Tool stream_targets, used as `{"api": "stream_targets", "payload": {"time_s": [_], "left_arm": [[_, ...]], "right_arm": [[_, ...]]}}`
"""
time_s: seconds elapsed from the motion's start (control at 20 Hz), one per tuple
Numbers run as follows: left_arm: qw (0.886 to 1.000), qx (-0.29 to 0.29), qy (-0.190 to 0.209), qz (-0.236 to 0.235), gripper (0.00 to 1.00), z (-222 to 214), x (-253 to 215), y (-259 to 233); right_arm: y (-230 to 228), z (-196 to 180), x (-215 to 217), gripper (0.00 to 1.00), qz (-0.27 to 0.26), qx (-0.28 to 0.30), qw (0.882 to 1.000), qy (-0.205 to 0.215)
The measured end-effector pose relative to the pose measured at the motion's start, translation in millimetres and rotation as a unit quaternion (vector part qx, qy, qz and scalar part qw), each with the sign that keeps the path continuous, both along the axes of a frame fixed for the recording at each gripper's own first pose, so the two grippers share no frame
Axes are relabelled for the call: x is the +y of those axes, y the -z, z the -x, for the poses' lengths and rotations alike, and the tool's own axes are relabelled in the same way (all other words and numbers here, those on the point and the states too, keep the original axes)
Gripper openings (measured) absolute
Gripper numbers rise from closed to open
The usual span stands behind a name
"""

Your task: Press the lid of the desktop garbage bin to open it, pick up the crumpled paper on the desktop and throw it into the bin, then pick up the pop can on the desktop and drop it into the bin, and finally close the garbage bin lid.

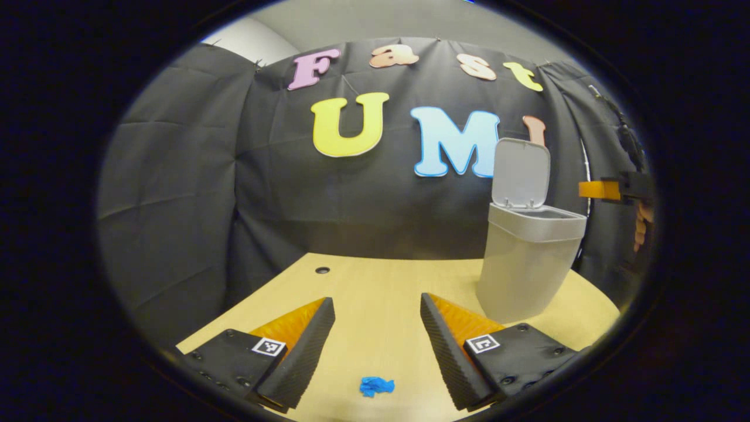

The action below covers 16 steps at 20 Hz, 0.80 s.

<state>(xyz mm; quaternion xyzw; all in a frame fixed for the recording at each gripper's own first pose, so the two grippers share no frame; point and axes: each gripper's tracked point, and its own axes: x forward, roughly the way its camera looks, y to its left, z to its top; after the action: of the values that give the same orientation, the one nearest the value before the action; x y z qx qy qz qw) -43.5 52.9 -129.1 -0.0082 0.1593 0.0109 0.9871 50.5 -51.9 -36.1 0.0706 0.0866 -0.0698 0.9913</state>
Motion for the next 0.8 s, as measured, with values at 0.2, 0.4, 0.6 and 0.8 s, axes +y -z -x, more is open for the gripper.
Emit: {"api": "stream_targets", "payload": {"time_s": [0.2, 0.4, 0.6, 0.8], "left_arm": [[1.0, 0.019, 0.009, 0.008, 0.97, -2.4, -2.4, 20.4], [0.999, 0.043, 0.018, 0.013, 0.97, 0.1, -0.6, 43.6], [0.997, 0.074, 0.033, 0.0, 0.96, 8.5, 1.0, 69.4], [0.993, 0.104, 0.051, -0.008, 0.96, 16.5, -3.0, 97.7]], "right_arm": [[-1.2, 14.9, 5.8, 0.01, 0.003, -0.004, 1.0, 0.004], [-0.6, 29.0, 12.6, 0.01, 0.012, -0.009, 1.0, 0.008], [2.4, 44.9, 22.8, 0.01, 0.015, -0.002, 1.0, 0.011], [4.8, 60.8, 31.6, 0.14, 0.029, 0.002, 1.0, 0.01]]}}
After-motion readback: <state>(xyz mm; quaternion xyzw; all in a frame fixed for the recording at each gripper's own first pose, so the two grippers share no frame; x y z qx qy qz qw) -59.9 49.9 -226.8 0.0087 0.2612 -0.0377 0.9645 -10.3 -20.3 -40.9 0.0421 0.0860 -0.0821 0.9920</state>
